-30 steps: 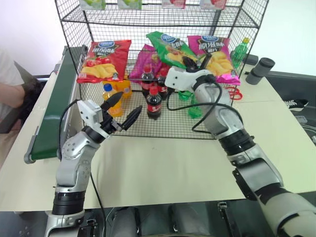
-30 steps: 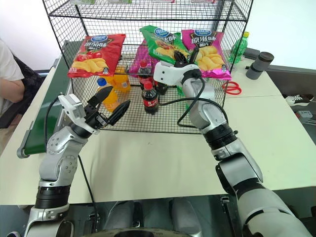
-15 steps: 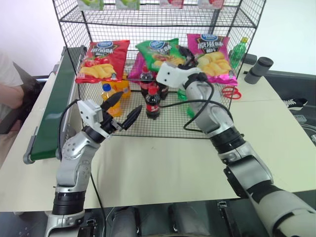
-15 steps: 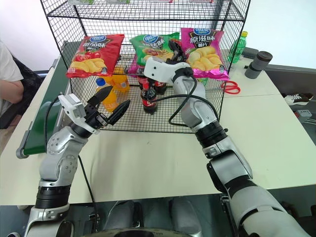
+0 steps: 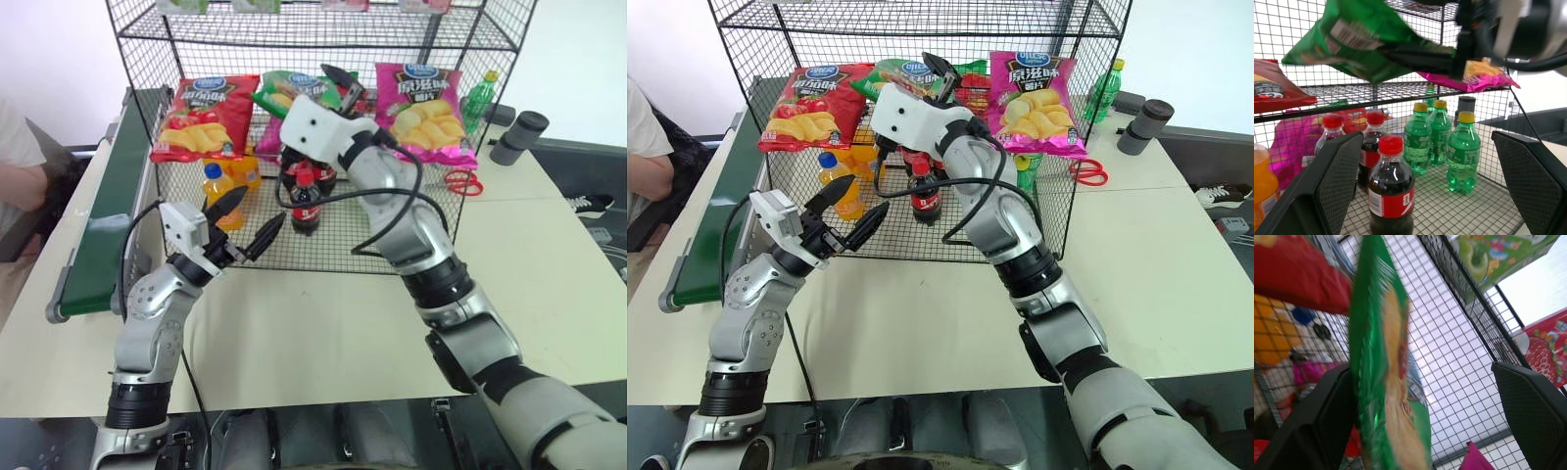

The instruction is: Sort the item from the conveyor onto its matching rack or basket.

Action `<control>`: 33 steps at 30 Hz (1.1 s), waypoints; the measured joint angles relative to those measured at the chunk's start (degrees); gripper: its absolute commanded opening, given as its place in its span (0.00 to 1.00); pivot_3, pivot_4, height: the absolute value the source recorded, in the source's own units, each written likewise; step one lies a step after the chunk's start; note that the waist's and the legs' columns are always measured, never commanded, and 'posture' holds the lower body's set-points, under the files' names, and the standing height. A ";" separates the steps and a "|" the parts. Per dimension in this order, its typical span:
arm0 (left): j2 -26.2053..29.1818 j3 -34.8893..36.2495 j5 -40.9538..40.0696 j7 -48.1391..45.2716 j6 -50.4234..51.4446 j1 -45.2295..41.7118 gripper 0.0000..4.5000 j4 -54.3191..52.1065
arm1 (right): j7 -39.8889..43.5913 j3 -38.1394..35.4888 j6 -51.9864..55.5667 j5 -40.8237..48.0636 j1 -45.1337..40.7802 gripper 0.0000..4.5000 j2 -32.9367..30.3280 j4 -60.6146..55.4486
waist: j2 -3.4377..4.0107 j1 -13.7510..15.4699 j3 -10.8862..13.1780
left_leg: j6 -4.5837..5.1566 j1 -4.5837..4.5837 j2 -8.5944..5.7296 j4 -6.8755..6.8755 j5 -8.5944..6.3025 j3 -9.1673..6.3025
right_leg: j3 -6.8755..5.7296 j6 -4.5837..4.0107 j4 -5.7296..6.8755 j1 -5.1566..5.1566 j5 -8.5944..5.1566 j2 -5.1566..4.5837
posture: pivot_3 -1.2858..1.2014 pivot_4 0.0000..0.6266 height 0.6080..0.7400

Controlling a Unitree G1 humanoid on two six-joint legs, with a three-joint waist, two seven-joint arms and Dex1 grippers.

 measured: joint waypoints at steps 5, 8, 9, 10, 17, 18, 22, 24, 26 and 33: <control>0.08 0.00 0.01 0.00 0.00 0.32 1.00 -0.07 | 4.60 -0.57 3.57 3.86 6.01 0.97 -0.19 -8.22 | 0.00 -0.15 0.00 | 0.02 0.01 -0.01 0.01 0.01 0.00 | 0.00 0.00 0.06 -0.02 0.01 0.01 | 0.52 0.24 1.00; 0.08 -0.06 0.00 -0.05 0.00 0.33 1.00 -0.07 | 4.51 -2.98 5.13 7.45 6.50 0.97 2.20 -11.05 | 0.00 -0.19 0.00 | 0.02 0.02 0.01 0.00 0.01 -0.06 | -0.02 -0.01 0.13 -0.03 0.01 0.08 | 0.52 0.24 1.00; 0.08 -0.15 0.00 -0.13 -0.02 0.32 1.00 -0.07 | 4.31 -3.03 5.29 8.04 6.43 0.97 2.17 -11.41 | 0.00 -0.13 0.00 | 0.02 0.02 0.01 0.00 0.01 -0.08 | -0.03 -0.01 0.13 -0.02 0.01 0.08 | 0.52 0.24 1.00; 0.08 -0.17 0.00 -0.18 -0.02 0.33 1.00 -0.07 | 4.23 -3.42 5.68 8.44 6.46 0.97 2.19 -11.61 | 0.00 -0.09 0.00 | 0.03 0.02 0.00 0.01 0.01 -0.09 | -0.04 -0.01 0.13 -0.02 0.01 0.07 | 0.52 0.24 1.00; 0.09 -0.05 -0.03 -0.44 -0.09 0.39 1.00 0.02 | 2.80 -7.22 6.47 15.43 5.78 0.97 4.90 -14.16 | -0.01 -0.09 -0.01 | 0.08 0.01 -0.01 0.01 -0.01 -0.08 | -0.05 -0.01 0.09 0.00 0.01 0.03 | 0.52 0.24 1.00; 0.01 -0.18 -0.02 -0.44 -0.15 0.37 1.00 0.02 | 1.70 -7.14 5.13 15.41 6.01 0.97 4.75 -12.42 | -0.01 -0.10 -0.01 | 0.11 0.01 -0.02 0.01 -0.02 -0.09 | -0.05 -0.02 0.09 0.00 0.01 0.04 | 0.52 0.24 1.00; 0.05 -0.55 -0.02 -0.52 -0.26 0.38 1.00 0.03 | 0.44 -6.62 1.62 16.17 8.02 0.97 3.21 -7.13 | -0.01 -0.08 0.00 | 0.04 0.00 -0.02 0.00 0.02 -0.07 | -0.05 -0.02 0.08 0.00 0.01 0.04 | 0.52 0.24 1.00; 0.11 -0.54 -0.02 -0.53 -0.31 0.38 1.00 0.04 | 0.37 -7.02 1.14 17.74 8.22 0.97 3.21 -6.57 | -0.01 -0.15 0.00 | 0.01 0.00 -0.01 -0.01 0.04 -0.07 | -0.04 -0.02 0.06 -0.02 0.01 0.06 | 0.52 0.24 1.00; 0.22 -0.50 -0.05 -0.51 -0.28 0.40 1.00 0.03 | 0.57 -8.67 1.62 20.55 8.66 0.97 3.70 -8.37 | -0.01 -0.08 0.00 | 0.01 -0.01 0.00 -0.03 0.04 -0.08 | -0.04 -0.02 0.05 -0.02 0.01 0.06 | 0.52 0.24 1.00; 3.59 0.40 -0.63 -1.88 0.23 1.38 1.00 -0.49 | 5.45 -22.13 12.15 43.05 13.26 0.97 4.46 -30.96 | -0.02 0.14 -0.01 | 0.36 -0.03 0.00 -0.03 -0.16 -0.21 | -0.20 -0.01 -0.03 0.12 0.01 -0.02 | 0.52 0.24 1.00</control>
